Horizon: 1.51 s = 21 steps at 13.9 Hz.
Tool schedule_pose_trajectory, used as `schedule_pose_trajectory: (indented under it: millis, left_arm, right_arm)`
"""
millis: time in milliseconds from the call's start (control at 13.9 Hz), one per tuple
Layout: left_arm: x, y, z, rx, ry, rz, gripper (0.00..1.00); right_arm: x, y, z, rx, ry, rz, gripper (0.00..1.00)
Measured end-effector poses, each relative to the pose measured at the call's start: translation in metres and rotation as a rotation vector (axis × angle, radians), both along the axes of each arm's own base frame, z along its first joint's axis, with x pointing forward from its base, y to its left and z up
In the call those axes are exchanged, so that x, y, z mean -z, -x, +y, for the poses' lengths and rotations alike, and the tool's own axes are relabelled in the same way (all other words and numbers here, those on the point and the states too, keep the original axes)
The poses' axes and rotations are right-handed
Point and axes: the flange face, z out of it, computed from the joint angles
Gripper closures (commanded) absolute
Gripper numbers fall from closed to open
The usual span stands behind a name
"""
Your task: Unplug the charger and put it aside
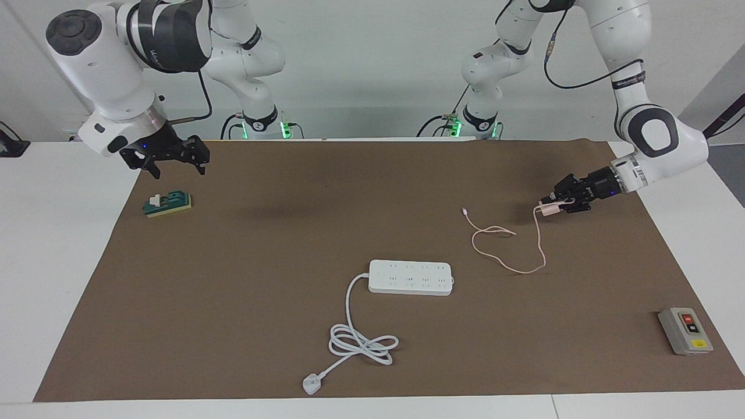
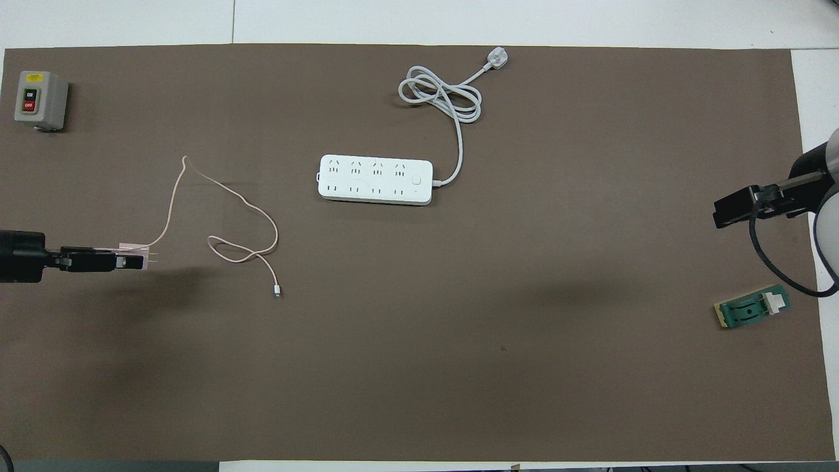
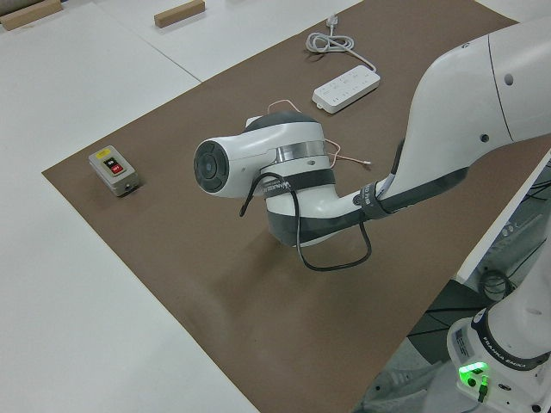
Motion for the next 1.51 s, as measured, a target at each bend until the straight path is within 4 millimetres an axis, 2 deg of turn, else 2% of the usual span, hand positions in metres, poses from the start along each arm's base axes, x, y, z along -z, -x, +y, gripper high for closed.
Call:
schedule_pose_trajectory:
  millis: [215,502,646,718,789,861,1077,1292,1507]
  left_arm:
    - [0.014,0.004,0.002,-0.011,0.010,0.007,0.00]
    - [0.014,0.004,0.002,-0.014,0.009,-0.001,0.00]
    - [-0.006,-0.002,0.003,-0.017,0.001,-0.031,0.00]
    - [-0.025,-0.006,0.006,-0.027,-0.006,-0.042,0.00]
    - [-0.048,-0.011,0.008,-0.040,-0.019,-0.044,0.00]
    - [-0.074,-0.016,0.009,-0.056,-0.046,-0.031,0.00]
    - [-0.165,-0.032,0.007,-0.113,-0.165,0.053,0.00]
    - [-0.247,-0.047,-0.021,-0.187,-0.299,0.149,0.00]
    - [-0.302,-0.048,-0.063,-0.275,-0.491,0.268,0.00]
  right_arm:
    - [-0.001,0.001,0.000,-0.028,-0.003,0.006,0.00]
    - [-0.002,0.002,-0.011,-0.020,-0.007,0.007,0.00]
    - [-0.004,-0.002,0.018,-0.052,-0.005,-0.017,0.00]
    - [-0.003,-0.003,0.033,-0.047,-0.001,-0.017,0.00]
    - [-0.001,-0.003,0.040,-0.038,0.000,-0.016,0.00]
    - [0.000,-0.005,0.038,-0.023,-0.002,-0.019,0.00]
    - [-0.011,-0.009,0.007,0.037,-0.010,-0.044,0.00]
    - [-0.013,-0.009,-0.008,0.077,-0.045,-0.051,0.00]
    - [-0.008,-0.011,-0.008,0.077,-0.045,-0.043,0.00]
